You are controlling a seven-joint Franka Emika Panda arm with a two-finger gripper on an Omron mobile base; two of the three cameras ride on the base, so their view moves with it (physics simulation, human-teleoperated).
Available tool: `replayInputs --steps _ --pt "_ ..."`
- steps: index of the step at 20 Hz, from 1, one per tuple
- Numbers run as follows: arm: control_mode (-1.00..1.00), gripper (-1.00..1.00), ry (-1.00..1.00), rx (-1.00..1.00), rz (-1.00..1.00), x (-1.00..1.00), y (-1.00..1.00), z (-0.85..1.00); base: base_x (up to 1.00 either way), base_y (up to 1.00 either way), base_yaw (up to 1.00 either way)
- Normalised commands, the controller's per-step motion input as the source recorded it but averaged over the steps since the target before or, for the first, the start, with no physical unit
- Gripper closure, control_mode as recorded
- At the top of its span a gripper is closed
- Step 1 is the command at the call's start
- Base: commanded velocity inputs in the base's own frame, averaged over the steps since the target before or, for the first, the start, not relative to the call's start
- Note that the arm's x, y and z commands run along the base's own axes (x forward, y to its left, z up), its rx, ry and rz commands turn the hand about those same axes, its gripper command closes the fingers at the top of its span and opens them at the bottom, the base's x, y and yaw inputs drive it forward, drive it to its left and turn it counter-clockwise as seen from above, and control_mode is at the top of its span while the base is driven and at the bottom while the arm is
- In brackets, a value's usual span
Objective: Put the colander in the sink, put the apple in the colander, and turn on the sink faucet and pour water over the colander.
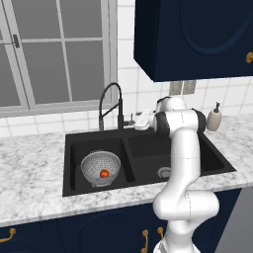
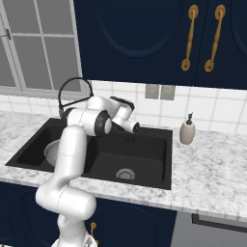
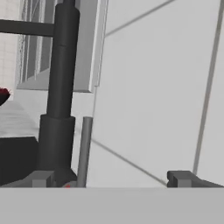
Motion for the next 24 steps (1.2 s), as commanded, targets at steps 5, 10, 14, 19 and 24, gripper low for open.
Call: replayInputs --steps 5,10,14,19,24 --pt "-1.00 -1.00 0.00 0.00 -0.10 0.00 0.04 0.00 0.00 0.00 0.00" --pt "-1.00 -1.00 0.00 0.00 -0.15 0.01 0.06 0.04 0.00 0.00 0.00" --pt "-1.00 -1.00 0.00 0.00 -0.22 0.00 0.09 0.08 0.00 0.00 0.00" --pt "-1.00 -1.00 0.00 0.00 -0.22 0.08 0.06 0.07 0.00 0.00 0.00" --pt "-1.00 -1.00 0.03 0.00 -0.20 0.06 0.01 0.03 0.00 0.00 0.00"
